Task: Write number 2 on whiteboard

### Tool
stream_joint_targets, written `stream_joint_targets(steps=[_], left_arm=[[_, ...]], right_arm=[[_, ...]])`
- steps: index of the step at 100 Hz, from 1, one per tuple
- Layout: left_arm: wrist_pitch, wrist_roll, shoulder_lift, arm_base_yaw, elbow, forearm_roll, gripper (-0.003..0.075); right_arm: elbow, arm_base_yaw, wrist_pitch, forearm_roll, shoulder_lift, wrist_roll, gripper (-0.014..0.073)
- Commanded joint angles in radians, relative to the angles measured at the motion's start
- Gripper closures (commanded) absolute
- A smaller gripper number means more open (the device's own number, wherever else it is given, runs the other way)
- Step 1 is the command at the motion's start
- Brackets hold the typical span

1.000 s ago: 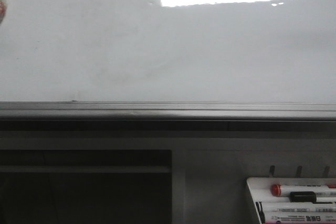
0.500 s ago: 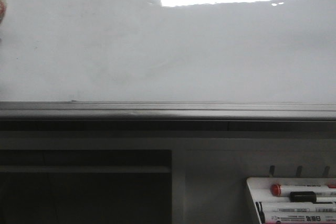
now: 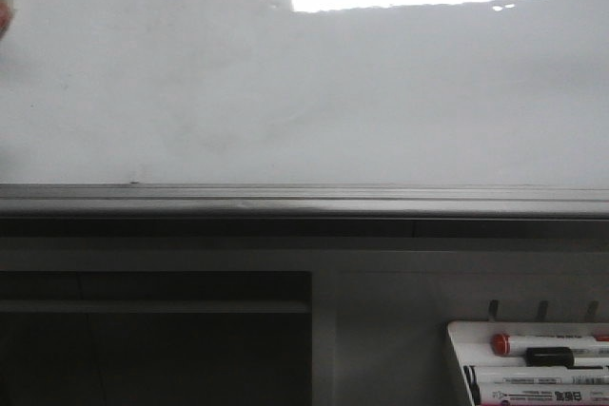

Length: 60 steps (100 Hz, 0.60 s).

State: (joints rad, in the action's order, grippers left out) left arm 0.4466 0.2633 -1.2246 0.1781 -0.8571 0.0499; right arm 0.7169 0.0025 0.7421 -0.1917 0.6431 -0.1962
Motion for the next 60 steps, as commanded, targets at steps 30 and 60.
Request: stream_joint_targets(steps=[30, 60], left_arm=[[0.205, 0.038, 0.033, 0.012, -0.143, -0.004, 0.0628], [0.491, 0.162, 0.033, 0.077, -0.291, 0.021, 0.0628]], right_arm=[[0.051, -0.006, 0.007, -0.082, 0.037, -0.090, 0.0274], [0.143, -0.006, 0.209, -0.479, 0.183, -0.491, 0.0274]])
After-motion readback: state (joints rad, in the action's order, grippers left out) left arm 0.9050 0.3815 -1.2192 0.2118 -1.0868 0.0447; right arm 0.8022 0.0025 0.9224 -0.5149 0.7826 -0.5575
